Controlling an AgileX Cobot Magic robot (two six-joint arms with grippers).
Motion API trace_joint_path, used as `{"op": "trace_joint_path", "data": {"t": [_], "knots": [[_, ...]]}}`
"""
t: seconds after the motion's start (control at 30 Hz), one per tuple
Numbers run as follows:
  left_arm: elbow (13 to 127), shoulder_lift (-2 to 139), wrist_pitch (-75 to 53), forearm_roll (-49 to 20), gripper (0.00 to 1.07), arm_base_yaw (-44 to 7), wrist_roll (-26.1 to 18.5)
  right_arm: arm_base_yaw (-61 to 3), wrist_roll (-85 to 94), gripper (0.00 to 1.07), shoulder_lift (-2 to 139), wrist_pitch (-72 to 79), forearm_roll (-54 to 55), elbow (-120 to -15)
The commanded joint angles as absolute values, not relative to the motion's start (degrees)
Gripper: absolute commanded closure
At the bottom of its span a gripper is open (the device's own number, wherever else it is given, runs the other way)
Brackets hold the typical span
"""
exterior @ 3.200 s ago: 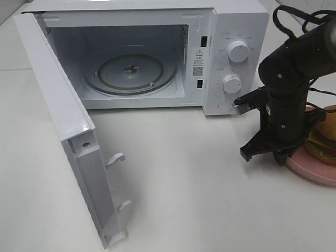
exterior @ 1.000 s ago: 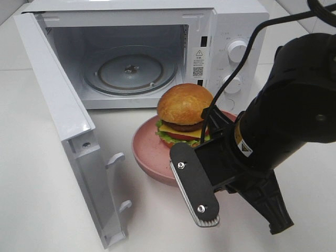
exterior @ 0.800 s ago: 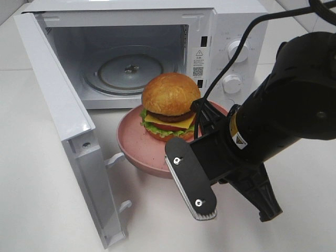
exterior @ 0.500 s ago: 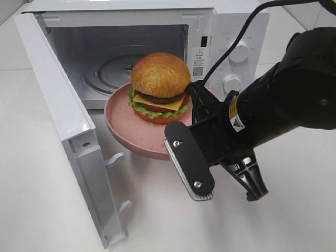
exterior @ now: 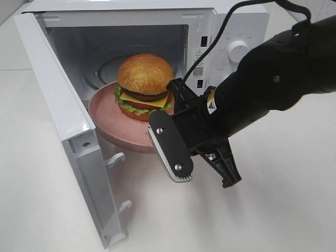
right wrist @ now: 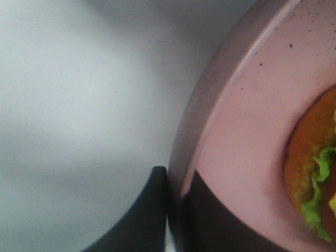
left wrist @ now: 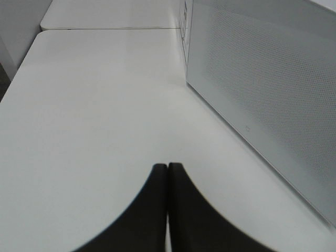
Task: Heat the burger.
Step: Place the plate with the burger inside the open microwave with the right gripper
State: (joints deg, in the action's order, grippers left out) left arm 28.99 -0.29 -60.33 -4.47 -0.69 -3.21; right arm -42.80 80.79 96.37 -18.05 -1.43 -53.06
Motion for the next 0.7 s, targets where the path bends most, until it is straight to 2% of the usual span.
{"op": "trace_joint_path", "data": {"t": [0.03, 0.4, 0.7], "knots": [[29.0, -1.3, -59.6, -4.5, 1.06, -0.6, -3.2, -41.7, 83.3, 1.07, 97.1, -15.6, -0.3, -56.1], [29.0, -1.3, -59.6, -4.5, 1.06, -0.6, -3.2, -41.2, 84.2, 1.07, 105.4, -20.5, 0.0, -68.6], [29.0, -1.3, -59.6, -4.5, 1.06, -0.6, -3.2, -41.2, 77.3, 1.07, 113.3, -23.1, 0.0, -79.5]]}}
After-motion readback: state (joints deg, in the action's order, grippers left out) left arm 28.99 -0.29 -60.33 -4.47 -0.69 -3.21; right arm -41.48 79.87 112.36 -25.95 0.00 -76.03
